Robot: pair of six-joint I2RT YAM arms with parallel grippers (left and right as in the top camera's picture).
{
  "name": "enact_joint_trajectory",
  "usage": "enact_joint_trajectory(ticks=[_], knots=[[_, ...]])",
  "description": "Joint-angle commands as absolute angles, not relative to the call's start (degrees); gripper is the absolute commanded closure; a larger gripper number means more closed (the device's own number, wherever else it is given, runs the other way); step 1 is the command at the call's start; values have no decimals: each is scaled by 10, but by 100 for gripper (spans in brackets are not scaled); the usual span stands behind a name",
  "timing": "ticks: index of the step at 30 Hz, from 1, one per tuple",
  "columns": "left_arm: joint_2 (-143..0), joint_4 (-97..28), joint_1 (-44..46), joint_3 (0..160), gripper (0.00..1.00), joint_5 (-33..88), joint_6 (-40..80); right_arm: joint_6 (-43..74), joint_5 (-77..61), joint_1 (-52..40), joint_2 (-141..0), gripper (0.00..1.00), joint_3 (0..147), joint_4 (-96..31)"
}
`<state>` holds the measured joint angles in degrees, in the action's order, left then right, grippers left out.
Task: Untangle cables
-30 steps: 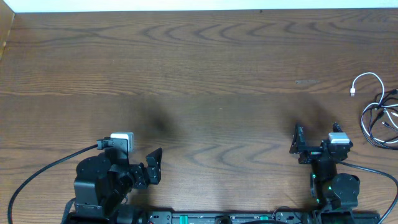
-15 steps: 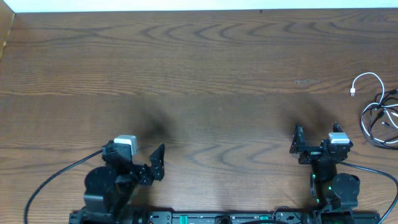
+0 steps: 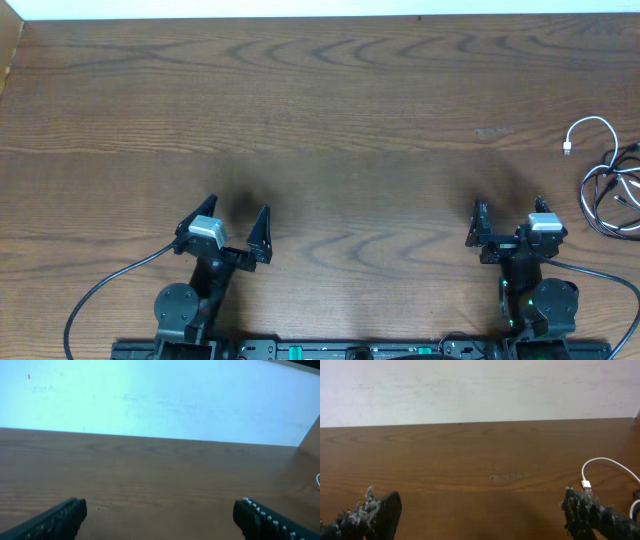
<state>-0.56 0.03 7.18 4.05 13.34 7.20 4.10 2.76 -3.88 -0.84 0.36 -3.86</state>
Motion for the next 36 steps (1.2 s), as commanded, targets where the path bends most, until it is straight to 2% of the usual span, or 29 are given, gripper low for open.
enact_joint_trajectory(ticks=[1,7,16,36], knots=[[-1,97,73,9,2,108,62,46,26,-37,-4,1,3,-41],[-1,113,73,2,2,47,62,46,26,-37,-4,1,3,-41],[-1,-37,73,2,2,44,62,46,26,-37,-4,1,3,-41],[-2,-37,73,2,2,44,62,46,26,-37,-4,1,3,-41]])
